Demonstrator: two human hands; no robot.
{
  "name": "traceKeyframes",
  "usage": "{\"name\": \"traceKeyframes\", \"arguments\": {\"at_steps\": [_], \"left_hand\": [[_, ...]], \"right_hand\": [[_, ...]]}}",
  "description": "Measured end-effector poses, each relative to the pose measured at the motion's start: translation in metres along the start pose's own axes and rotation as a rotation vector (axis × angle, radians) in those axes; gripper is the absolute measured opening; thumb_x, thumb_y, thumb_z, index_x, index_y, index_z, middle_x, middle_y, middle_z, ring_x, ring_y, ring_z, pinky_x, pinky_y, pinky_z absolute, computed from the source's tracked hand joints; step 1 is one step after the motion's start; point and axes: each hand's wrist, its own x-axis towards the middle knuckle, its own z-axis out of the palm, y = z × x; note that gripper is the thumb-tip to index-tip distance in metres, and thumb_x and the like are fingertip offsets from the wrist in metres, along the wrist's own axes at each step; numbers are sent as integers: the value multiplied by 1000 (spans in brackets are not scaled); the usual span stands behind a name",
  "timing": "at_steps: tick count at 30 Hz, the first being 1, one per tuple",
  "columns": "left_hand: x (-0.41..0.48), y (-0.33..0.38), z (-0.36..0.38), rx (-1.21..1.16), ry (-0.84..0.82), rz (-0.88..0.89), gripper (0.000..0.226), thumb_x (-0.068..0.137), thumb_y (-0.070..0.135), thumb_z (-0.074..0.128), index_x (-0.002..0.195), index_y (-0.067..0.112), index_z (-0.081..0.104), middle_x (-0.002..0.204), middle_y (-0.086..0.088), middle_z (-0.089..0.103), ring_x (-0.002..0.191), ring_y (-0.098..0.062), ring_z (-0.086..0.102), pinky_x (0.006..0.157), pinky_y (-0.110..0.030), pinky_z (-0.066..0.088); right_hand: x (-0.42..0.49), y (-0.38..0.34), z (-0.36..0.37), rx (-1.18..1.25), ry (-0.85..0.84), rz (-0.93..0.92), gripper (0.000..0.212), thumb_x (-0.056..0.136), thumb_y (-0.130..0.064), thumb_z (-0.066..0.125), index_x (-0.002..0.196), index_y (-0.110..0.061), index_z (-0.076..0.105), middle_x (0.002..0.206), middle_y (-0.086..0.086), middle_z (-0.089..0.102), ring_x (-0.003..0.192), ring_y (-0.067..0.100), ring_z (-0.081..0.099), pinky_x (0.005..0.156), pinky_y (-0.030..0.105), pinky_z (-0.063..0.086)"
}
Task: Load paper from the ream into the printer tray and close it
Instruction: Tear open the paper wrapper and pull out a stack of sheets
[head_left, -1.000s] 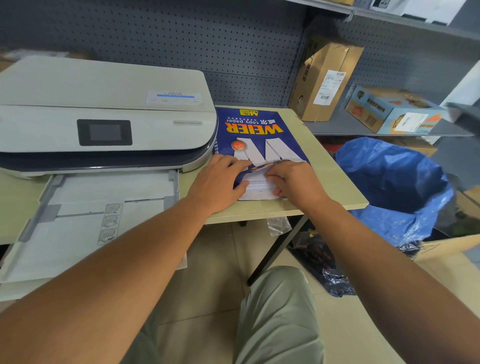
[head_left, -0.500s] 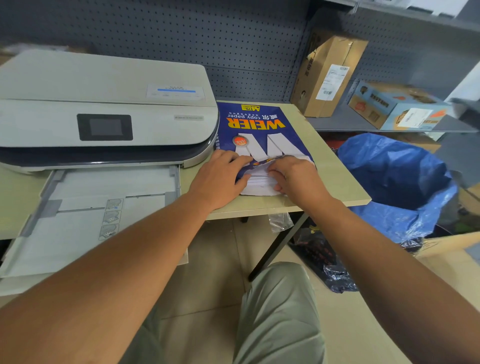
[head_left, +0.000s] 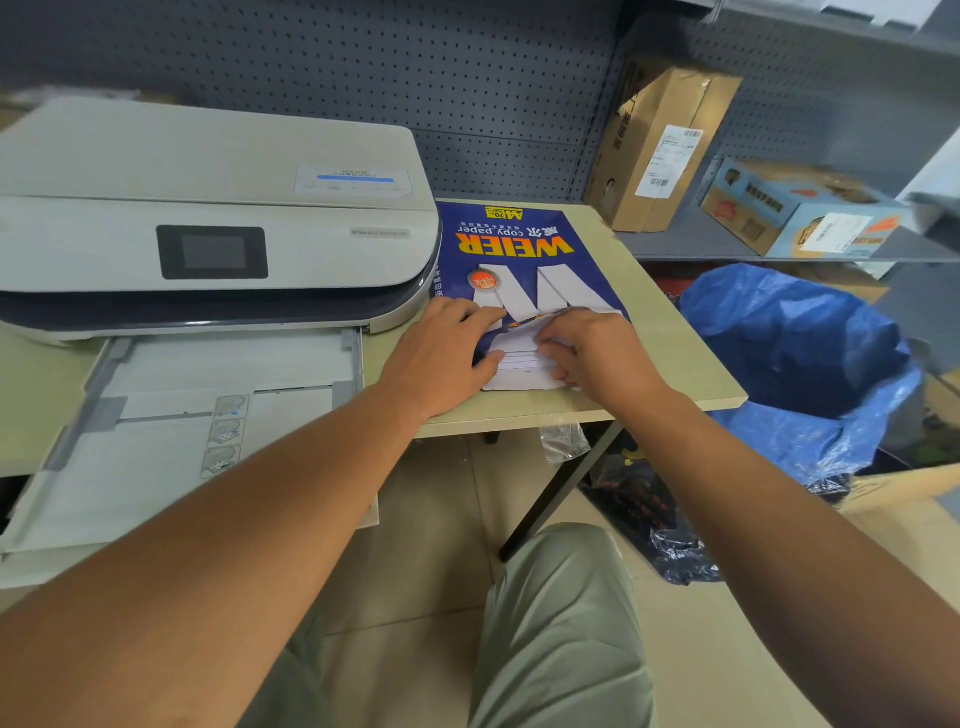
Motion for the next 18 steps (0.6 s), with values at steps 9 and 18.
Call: {"name": "traceKeyframes", "arguments": {"at_steps": [9,18], "left_hand": [[0,-1,0,8,7,-6,56,94,46,59,144,23,49,138,-3,57,131,-22,46,97,-38,50],[0,0,0,-7,11,-5,56,95,46,59,145,23,47,140,-3,56,133,-22,45,97,-36,49]], "right_hand": [[5,6,2,62,-27,42,20,95,-12,62,109,-12,76,103,13,74,75,30,73,80,44,62],[4,3,2,-72,-57,22,21,98,-14,58,108,-12,76,103,12,75,86,29,70,88,38,57]]}}
